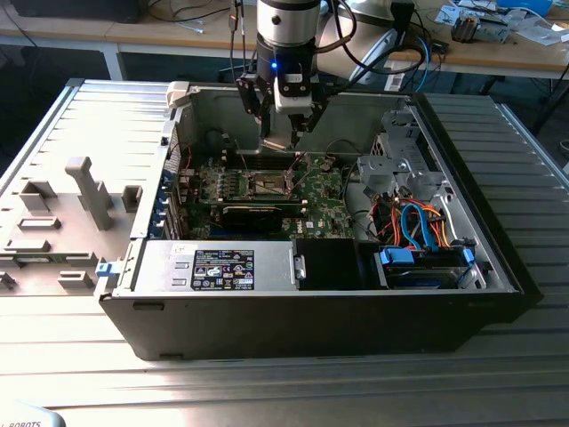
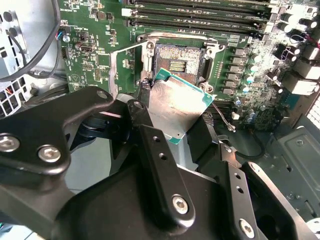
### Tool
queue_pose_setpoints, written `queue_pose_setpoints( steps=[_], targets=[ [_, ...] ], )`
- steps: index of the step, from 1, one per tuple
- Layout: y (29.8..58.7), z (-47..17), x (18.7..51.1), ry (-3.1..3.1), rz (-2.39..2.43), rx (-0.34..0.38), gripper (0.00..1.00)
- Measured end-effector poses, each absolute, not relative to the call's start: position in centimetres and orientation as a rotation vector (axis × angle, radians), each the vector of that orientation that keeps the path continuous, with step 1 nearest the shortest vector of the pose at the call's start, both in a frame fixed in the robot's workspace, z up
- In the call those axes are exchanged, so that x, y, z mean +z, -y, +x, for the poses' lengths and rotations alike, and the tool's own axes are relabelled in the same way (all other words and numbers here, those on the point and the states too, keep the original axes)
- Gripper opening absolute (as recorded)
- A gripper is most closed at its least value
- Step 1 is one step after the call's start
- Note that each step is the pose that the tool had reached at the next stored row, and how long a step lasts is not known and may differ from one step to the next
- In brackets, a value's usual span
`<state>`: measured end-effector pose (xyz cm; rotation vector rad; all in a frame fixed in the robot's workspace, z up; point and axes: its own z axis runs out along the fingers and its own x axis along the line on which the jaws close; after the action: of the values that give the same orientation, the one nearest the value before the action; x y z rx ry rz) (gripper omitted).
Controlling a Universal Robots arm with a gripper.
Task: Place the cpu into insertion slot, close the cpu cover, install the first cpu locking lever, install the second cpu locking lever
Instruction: 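Place the cpu into insertion slot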
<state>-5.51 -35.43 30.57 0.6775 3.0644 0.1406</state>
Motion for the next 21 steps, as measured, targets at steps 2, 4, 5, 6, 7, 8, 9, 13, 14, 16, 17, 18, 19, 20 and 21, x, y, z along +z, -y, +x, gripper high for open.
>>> queue_pose_setpoints(
  steps=[2,4,5,6,7,8,9,13,14,16,17,18,19,20,21],
  targets=[
    [35.43,-5.51,30.57,-3.063,0.682,0.141,0.54],
    [35.43,-5.51,30.57,-3.062,0.687,0.141,0.54],
    [35.43,-5.51,30.57,-3.061,0.689,0.141,0.54],
    [35.43,-5.51,30.57,-3.061,0.691,0.141,0.54],
    [35.43,-5.51,30.56,-3.061,0.693,0.141,0.54],
    [35.43,-5.51,30.56,-3.060,0.694,0.141,0.54],
    [35.43,-5.51,30.56,-3.060,0.696,0.141,0.54],
    [35.43,-5.51,30.56,-3.057,0.706,0.141,0.54],
    [35.43,-5.51,30.56,-3.057,0.708,0.141,0.54],
    [35.43,-5.51,30.56,-3.056,0.711,0.140,0.54],
    [35.43,-5.51,30.56,-3.055,0.715,0.141,0.54],
    [35.43,-5.51,30.56,-3.054,0.718,0.140,0.54],
    [35.43,-5.51,30.56,-3.053,0.720,0.141,0.54],
    [35.43,-5.51,30.56,-3.053,0.722,0.140,0.54],
    [35.43,-5.51,30.55,-3.052,0.724,0.141,0.54]
  ],
)
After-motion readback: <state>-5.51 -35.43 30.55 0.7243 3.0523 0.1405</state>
